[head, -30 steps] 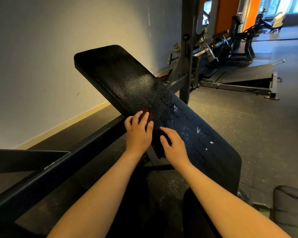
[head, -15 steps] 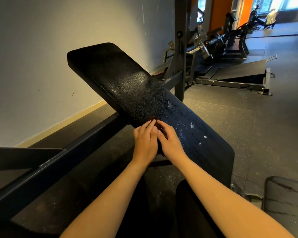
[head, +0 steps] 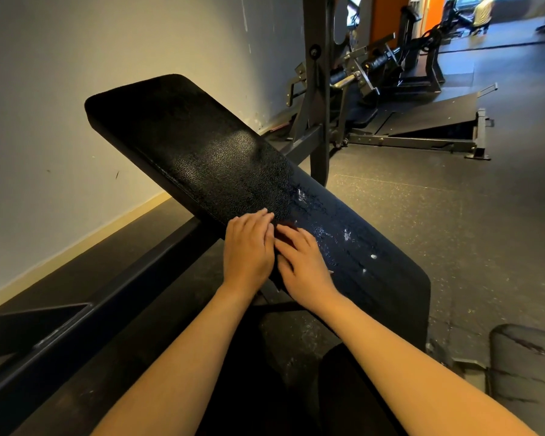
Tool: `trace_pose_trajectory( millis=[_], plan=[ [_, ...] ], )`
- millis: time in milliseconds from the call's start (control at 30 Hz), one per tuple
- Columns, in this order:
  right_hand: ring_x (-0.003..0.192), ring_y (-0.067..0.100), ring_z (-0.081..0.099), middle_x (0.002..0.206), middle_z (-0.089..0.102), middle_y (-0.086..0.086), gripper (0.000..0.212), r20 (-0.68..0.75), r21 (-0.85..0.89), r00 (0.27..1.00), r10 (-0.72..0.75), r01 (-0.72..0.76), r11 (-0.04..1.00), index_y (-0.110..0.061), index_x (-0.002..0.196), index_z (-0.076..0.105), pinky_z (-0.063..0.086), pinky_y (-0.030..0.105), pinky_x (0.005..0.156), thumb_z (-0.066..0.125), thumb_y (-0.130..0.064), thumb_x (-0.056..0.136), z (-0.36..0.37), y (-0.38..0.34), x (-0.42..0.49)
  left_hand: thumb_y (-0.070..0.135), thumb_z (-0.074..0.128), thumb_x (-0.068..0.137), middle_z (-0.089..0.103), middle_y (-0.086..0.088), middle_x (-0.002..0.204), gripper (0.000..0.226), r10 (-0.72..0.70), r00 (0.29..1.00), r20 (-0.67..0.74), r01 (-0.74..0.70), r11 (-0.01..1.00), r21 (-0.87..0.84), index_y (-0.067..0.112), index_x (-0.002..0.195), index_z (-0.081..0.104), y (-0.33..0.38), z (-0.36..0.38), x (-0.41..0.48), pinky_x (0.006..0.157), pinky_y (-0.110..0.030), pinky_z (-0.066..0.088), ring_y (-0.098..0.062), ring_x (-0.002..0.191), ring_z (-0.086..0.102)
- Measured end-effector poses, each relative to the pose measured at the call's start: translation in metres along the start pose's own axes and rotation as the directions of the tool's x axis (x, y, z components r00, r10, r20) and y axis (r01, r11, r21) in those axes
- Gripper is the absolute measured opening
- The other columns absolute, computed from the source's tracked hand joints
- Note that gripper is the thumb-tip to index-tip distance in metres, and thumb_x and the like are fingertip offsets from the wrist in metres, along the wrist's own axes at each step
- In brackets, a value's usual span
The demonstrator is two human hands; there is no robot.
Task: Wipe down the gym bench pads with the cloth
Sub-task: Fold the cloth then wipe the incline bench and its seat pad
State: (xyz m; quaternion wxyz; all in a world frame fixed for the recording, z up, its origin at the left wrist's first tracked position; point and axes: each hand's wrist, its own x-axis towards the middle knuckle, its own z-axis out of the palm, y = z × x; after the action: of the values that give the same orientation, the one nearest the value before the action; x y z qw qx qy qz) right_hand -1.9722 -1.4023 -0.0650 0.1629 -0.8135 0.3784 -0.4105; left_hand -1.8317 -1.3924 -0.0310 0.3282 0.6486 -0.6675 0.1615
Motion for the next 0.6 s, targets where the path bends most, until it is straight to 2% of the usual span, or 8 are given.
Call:
trace_pose_trajectory(
  millis=[67, 167, 267, 333, 400, 500, 600],
  plan=[
    [0.149, 0.026, 0.022, 0.156, 0.040, 0.003, 0.040, 0.047, -0.020, 0.999, 0.002, -0.001, 1.000, -0.018, 0.141, 0.057, 0.017, 0.039, 0.122, 0.048, -0.015, 0.102, 0.003, 0.011, 0.005, 0.031, 0.035, 0.105, 0.060, 0.001, 0.140, 0.042, -0.003, 1.000, -0.014, 0.003, 0.999, 0.048, 0.016, 0.132, 0.063, 0.001, 0.009, -0.002, 0.112, -0.046, 0.032, -0.022, 0.127, 0.050],
    [0.153, 0.022, 0.014, 0.160, 0.033, 0.001, 0.041, 0.002, -0.022, 0.996, 0.088, -0.088, 0.996, -0.020, 0.145, 0.052, 0.015, 0.037, 0.124, 0.045, -0.014, 0.104, -0.005, 0.034, 0.026, 0.033, 0.040, 0.104, 0.056, 0.006, 0.145, 0.039, -0.017, 0.999, -0.048, 0.020, 0.997, 0.078, 0.020, 0.133, 0.064, -0.001, 0.022, -0.005, 0.114, -0.049, 0.028, -0.022, 0.129, 0.045],
    [0.152, 0.019, 0.015, 0.161, 0.031, -0.001, 0.041, -0.050, 0.008, 0.964, 0.262, -0.262, 0.965, -0.022, 0.144, 0.052, 0.017, 0.037, 0.124, 0.044, -0.015, 0.105, -0.010, 0.044, 0.045, 0.032, 0.043, 0.102, 0.058, 0.008, 0.143, 0.039, -0.014, 0.996, -0.086, 0.020, 0.998, 0.066, 0.021, 0.131, 0.067, -0.003, 0.026, -0.005, 0.116, -0.046, 0.025, -0.021, 0.126, 0.045],
    [0.149, 0.018, 0.024, 0.158, 0.036, -0.003, 0.039, -0.086, 0.026, 0.948, 0.307, -0.306, 0.952, -0.023, 0.142, 0.055, 0.022, 0.036, 0.122, 0.045, -0.017, 0.104, -0.008, 0.039, 0.043, 0.031, 0.043, 0.102, 0.058, 0.008, 0.143, 0.038, -0.013, 0.995, -0.096, 0.018, 0.999, 0.051, 0.021, 0.131, 0.067, -0.003, 0.027, -0.005, 0.116, -0.045, 0.024, -0.020, 0.126, 0.044],
    [0.146, 0.017, 0.030, 0.154, 0.043, -0.004, 0.038, -0.111, 0.026, 0.955, 0.275, -0.274, 0.961, -0.023, 0.139, 0.059, 0.022, 0.029, 0.120, 0.047, -0.016, 0.103, -0.005, 0.028, 0.032, 0.029, 0.044, 0.102, 0.057, 0.007, 0.144, 0.037, -0.026, 0.995, -0.093, 0.028, 0.999, 0.025, 0.020, 0.131, 0.066, -0.002, 0.027, -0.005, 0.116, -0.046, 0.024, -0.020, 0.127, 0.044],
    [0.146, 0.012, 0.031, 0.150, 0.049, -0.007, 0.037, -0.109, 0.053, 0.976, 0.190, -0.186, 0.981, -0.025, 0.136, 0.062, 0.012, 0.015, 0.116, 0.050, -0.017, 0.102, -0.002, 0.008, 0.007, 0.028, 0.043, 0.102, 0.057, 0.005, 0.145, 0.038, -0.038, 0.996, -0.083, 0.039, 0.999, 0.013, 0.019, 0.130, 0.067, 0.000, 0.027, -0.007, 0.116, -0.047, 0.024, -0.021, 0.129, 0.045],
    [0.147, 0.013, 0.029, 0.151, 0.047, -0.005, 0.037, -0.082, 0.033, 0.989, 0.124, -0.122, 0.992, -0.026, 0.137, 0.061, 0.015, 0.021, 0.117, 0.050, -0.018, 0.102, 0.001, 0.006, 0.000, 0.028, 0.042, 0.101, 0.057, 0.004, 0.145, 0.039, -0.043, 0.997, -0.071, 0.044, 0.999, 0.020, 0.019, 0.130, 0.067, 0.000, 0.026, -0.007, 0.116, -0.048, 0.025, -0.022, 0.129, 0.045]
  ],
)
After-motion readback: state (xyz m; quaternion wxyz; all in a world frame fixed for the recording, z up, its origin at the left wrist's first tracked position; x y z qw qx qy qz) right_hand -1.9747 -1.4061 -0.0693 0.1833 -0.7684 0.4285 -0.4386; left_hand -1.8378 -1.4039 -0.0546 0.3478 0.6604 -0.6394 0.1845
